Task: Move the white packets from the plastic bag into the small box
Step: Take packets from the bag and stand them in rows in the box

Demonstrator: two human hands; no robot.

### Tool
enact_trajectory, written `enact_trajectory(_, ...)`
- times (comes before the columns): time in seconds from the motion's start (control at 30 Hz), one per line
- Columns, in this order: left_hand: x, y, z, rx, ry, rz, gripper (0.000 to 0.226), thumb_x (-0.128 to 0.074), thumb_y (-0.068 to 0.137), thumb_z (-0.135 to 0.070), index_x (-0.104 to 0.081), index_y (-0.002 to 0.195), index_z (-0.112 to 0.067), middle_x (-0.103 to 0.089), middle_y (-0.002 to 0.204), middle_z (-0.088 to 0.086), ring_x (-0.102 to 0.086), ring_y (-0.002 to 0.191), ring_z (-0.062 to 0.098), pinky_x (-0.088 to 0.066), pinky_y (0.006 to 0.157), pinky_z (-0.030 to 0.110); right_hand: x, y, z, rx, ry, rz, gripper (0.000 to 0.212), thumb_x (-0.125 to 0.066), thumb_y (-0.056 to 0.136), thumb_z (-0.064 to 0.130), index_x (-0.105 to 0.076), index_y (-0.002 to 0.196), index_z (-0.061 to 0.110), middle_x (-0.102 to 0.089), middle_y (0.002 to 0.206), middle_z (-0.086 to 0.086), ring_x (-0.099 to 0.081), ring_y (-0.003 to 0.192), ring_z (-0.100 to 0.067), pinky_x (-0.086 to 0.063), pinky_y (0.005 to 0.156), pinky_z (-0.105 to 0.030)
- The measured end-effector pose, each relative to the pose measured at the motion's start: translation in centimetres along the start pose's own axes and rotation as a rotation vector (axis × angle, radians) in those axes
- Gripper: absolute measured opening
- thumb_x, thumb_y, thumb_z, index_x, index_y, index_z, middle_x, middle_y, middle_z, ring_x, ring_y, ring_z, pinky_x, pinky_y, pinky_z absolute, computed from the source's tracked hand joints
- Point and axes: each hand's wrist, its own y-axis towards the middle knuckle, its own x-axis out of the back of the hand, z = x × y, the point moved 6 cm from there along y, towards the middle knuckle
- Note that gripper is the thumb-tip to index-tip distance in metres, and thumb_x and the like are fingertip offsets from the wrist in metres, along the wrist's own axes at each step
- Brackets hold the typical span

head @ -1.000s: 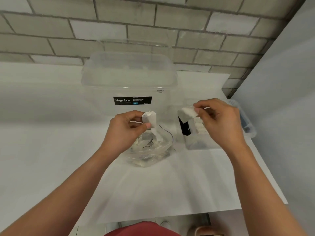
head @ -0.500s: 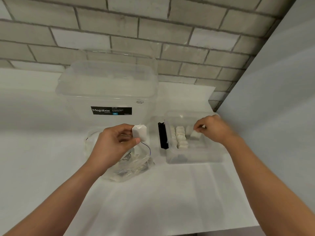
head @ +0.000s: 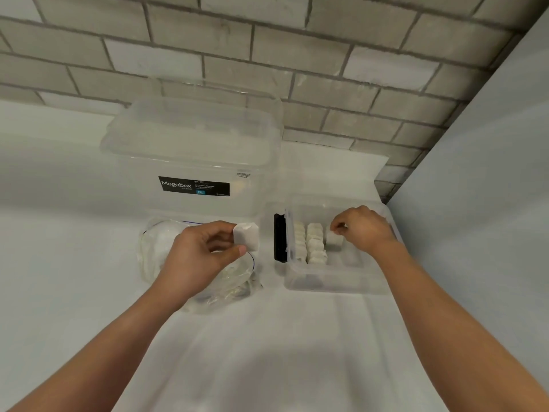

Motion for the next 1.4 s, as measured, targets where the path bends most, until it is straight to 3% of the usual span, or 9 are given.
enact_trajectory(0.27, -1.2, 0.1, -1.8, -0.027, 0.02, 0.013, 0.032, -0.083, 0.078, -0.01, -0.07, 0.097, -0.032, -0.074, 0.081, -0.017, -0.071, 0.079, 0.002, -0.047, 0.057, 0.009, 2.6, -1.7, -0.2, -0.063, 0.114, -0.147, 0.018, -0.065, 0.094, 0.027, -0.075, 0.109, 0.031, -0.073, 0.111, 0.008, -0.067, 0.099, -0.021, -0.056, 0.085, -0.038)
enact_trajectory(0.4, -2.1, 0.6, -2.8, -0.064, 0.072, 0.047, 0.038, -0.084, 0.077, -0.013, -0.068, 0.107, -0.032, -0.075, 0.081, -0.009, -0.072, 0.079, 0.006, -0.052, 0.07, 0.014, 7.6, -6.7, 2.8, -0.029, 0.585, -0.41, 0.011, -0.073, 0.091, 0.031, -0.078, 0.101, 0.029, -0.073, 0.093, 0.023, -0.065, 0.075, -0.002, -0.052, 0.077, -0.016)
enact_trajectory(0.5, -3.3, 0.7, -4.4, -0.184, 0.241, 0.08, 0.042, -0.082, 0.08, -0.015, -0.064, 0.114, -0.032, -0.074, 0.08, -0.012, -0.07, 0.078, 0.0, -0.053, 0.08, 0.017, 10.0, -10.5, 7.7, 0.137, 0.837, -0.33, 0.019, -0.074, 0.09, 0.037, -0.077, 0.109, 0.033, -0.073, 0.099, 0.024, -0.067, 0.083, -0.003, -0.051, 0.074, -0.013)
enact_trajectory(0.63, -5.5, 0.7, -7.1, -0.332, 0.378, 0.18, 0.045, -0.076, 0.086, -0.018, -0.057, 0.123, -0.031, -0.072, 0.084, -0.016, -0.068, 0.077, -0.002, -0.054, 0.075, 0.017, 9.7, -12.3, 9.9, 0.248, 0.663, -0.163, 0.019, -0.073, 0.092, 0.034, -0.076, 0.11, 0.035, -0.072, 0.102, 0.022, -0.068, 0.088, -0.003, -0.053, 0.079, -0.018)
enact_trajectory(0.83, -7.8, 1.0, -7.6, -0.37, 0.345, 0.252, 0.049, -0.08, 0.082, -0.018, -0.057, 0.125, -0.029, -0.07, 0.097, -0.01, -0.068, 0.087, 0.001, -0.057, 0.078, 0.021, 9.9, -13.0, 7.2, 0.187, 0.565, -0.265, 0.01, -0.072, 0.093, 0.024, -0.079, 0.096, 0.03, -0.073, 0.088, 0.019, -0.065, 0.081, -0.004, -0.046, 0.073, -0.012)
enact_trajectory(0.97, -8.8, 1.0, -6.1, -0.471, 0.583, 0.24, 0.032, -0.075, 0.085, -0.038, -0.067, 0.115, -0.032, -0.067, 0.105, -0.015, -0.063, 0.094, 0.004, -0.055, 0.081, 0.032, 10.3, -11.4, 3.4, 0.089, 0.363, -0.481, 0.012, -0.069, 0.095, 0.02, -0.079, 0.103, 0.022, -0.074, 0.095, 0.01, -0.06, 0.076, -0.004, -0.052, 0.08, -0.024)
enact_trajectory(1.07, -9.4, 0.5, -4.8, -0.513, 0.781, 0.262, 0.025, -0.067, 0.089, -0.049, -0.071, 0.111, -0.036, -0.064, 0.107, -0.019, -0.06, 0.098, 0.006, -0.051, 0.076, 0.031, 9.2, -9.6, 1.0, 0.029, 0.291, -0.52, 0.014, -0.069, 0.094, 0.014, -0.078, 0.103, 0.017, -0.075, 0.097, 0.002, -0.067, 0.08, -0.016, -0.057, 0.081, -0.038)
enact_trajectory(1.2, -9.6, 0.5, -4.0, -0.559, 0.842, 0.245, 0.017, -0.062, 0.094, -0.044, -0.073, 0.104, -0.036, -0.064, 0.112, -0.021, -0.059, 0.104, 0.007, -0.045, 0.071, 0.027, 5.7, -7.4, -0.4, -0.02, 0.22, -0.362, 0.017, -0.062, 0.095, 0.016, -0.075, 0.1, 0.025, -0.073, 0.099, 0.007, -0.066, 0.087, -0.02, -0.058, 0.075, -0.043)
enact_trajectory(1.4, -9.7, 0.2, -4.0, -0.566, 0.822, 0.211, 0.015, -0.064, 0.094, -0.039, -0.075, 0.102, -0.032, -0.067, 0.11, -0.018, -0.062, 0.105, 0.011, -0.052, 0.077, 0.034, 0.7, -4.3, -0.3, -0.031, 0.075, 0.027, 0.015, -0.065, 0.093, 0.023, -0.076, 0.095, 0.032, -0.071, 0.103, 0.003, -0.065, 0.092, -0.02, -0.056, 0.079, -0.036)
